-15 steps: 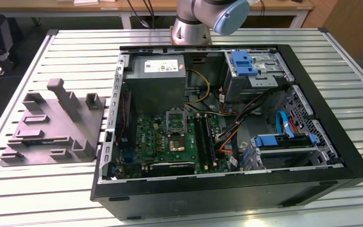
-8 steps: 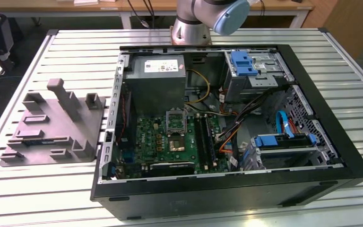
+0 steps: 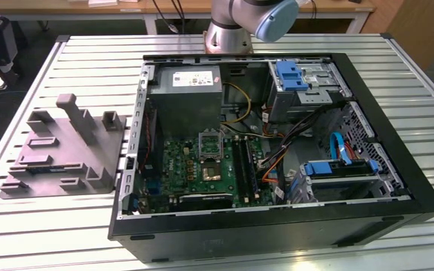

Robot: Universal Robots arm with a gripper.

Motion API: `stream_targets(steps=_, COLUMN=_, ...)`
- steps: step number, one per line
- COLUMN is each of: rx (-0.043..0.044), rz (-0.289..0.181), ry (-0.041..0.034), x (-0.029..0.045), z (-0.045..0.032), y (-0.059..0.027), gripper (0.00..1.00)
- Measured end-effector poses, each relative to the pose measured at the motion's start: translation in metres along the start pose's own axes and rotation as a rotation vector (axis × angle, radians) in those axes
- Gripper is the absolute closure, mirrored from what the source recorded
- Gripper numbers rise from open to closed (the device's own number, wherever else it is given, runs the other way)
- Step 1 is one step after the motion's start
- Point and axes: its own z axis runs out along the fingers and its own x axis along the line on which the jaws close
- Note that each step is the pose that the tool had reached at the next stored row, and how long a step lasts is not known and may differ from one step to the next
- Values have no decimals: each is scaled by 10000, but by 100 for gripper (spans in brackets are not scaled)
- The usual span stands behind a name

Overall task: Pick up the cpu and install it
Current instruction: 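Pick up the cpu and move it towards the insertion slot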

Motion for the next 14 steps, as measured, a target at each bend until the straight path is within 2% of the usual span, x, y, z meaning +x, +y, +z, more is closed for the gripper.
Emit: stream_targets(steps=14, rx=0, rz=0, ry=0, x=-33, z=0, y=-1, gripper=53)
